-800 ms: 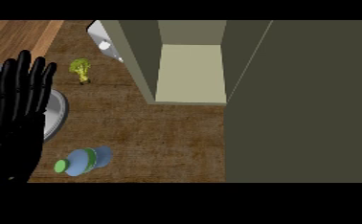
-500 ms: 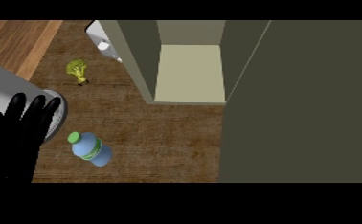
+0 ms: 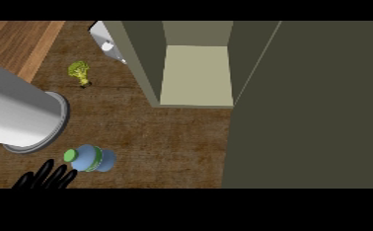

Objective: Pick up the bottled water, place it into the cabinet and close the cabinet

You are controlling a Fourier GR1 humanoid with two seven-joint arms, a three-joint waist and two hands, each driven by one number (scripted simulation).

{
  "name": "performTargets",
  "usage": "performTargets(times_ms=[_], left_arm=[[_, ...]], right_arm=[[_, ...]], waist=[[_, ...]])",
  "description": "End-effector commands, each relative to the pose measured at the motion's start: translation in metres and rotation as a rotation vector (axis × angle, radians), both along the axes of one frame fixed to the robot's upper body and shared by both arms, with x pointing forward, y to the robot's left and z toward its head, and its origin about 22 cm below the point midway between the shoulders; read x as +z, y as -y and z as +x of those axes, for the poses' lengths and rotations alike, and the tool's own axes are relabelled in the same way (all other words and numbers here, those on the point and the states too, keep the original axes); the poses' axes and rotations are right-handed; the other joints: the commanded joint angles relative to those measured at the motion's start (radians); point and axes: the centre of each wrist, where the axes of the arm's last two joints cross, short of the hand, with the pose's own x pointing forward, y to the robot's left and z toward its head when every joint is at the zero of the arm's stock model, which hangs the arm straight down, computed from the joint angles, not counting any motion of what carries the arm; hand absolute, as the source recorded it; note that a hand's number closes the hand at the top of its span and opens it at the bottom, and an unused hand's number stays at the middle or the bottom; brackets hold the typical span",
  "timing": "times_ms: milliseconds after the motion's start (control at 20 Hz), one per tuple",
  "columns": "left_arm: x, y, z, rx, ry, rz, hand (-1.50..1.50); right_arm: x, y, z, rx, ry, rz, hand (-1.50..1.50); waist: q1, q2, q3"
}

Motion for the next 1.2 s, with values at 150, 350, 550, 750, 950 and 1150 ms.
performTargets(times_ms=[150, 350, 550, 750, 950, 1150], left_arm=[[-0.014, -0.055, -0.047, 0.007, -0.022, -0.032, -1.5], [-0.024, -0.068, -0.053, -0.017, -0.041, -0.029, -1.5], [-0.03, -0.071, -0.063, 0.019, -0.041, -0.007, -1.5], [-0.05, -0.084, -0.056, 0.005, -0.045, -0.019, -1.5], [-0.047, -0.105, -0.054, 0.014, 0.014, -0.033, -1.5], [-0.062, -0.117, -0.034, 0.063, -0.004, -0.022, -1.5]], right_arm=[[0.006, 0.002, -0.041, 0.033, -0.038, 0.052, -1.5], [0.003, -0.004, -0.029, 0.047, -0.042, 0.048, -1.5], [-0.019, 0.006, -0.052, 0.04, -0.046, 0.026, -1.5], [-0.012, -0.005, -0.031, 0.04, -0.02, 0.044, -1.5], [-0.017, -0.014, -0.042, 0.057, -0.014, 0.027, -1.5], [-0.031, 0.002, -0.041, 0.045, -0.011, 0.025, -1.5]], waist=[[-0.01, 0.001, 0.0], [-0.013, 0.006, 0.001], [-0.018, 0.003, 0.001], [-0.014, 0.006, 0.001], [-0.015, 0.005, 0.0], [-0.022, 0.007, 0.001]])
